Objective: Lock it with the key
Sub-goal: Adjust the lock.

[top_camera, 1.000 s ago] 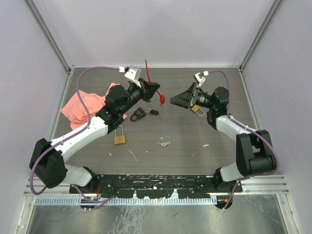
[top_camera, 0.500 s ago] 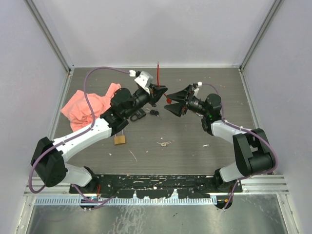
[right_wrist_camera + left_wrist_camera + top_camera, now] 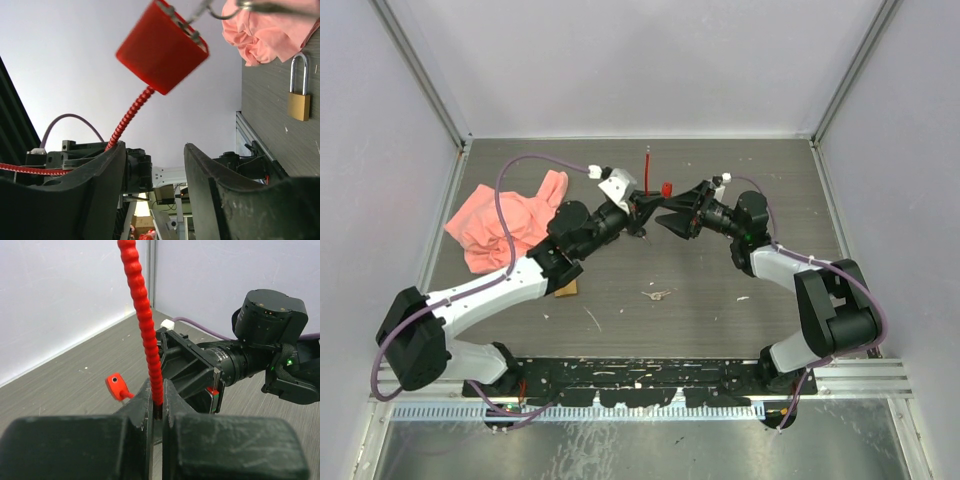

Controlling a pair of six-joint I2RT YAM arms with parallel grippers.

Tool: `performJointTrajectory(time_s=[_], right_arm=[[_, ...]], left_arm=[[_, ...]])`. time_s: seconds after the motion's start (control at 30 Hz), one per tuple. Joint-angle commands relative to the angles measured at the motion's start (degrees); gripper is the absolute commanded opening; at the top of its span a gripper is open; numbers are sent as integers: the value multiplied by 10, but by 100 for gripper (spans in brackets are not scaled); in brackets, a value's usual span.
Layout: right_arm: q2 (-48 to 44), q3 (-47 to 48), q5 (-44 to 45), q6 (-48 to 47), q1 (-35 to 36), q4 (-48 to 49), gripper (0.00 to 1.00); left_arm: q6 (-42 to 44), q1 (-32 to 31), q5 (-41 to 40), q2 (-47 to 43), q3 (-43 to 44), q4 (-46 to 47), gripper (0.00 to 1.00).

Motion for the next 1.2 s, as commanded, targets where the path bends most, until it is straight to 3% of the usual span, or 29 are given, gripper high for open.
performJointTrajectory(time_s=[0.0,0.23,0.6,0.83,0.93,1.07,1.17], right_arm=[[-1,17,31,32,-2,61,58],[-16,7,5,21,-5,26,68],[-11,19,16,33,-1,13,68],[-26,15,3,29,-26,42,67],[-42,22,-9,-26,-69,39,68],[-49,38,-71,-248,-102,48,69],[-60,27,-114,-377,-120,113,69]], left_arm=[[-2,-13,0,-36,-26,66,0],[-6,-13,-116,-69,-56,79,0],[-25,-13,-43,-72,-65,106,0],[26,-13,-112,-65,-57,72,0],[40,-10,-106,-66,-56,65,0],[19,11,-42,-83,-28,27,0],[-33,53,44,-100,10,-21,0]])
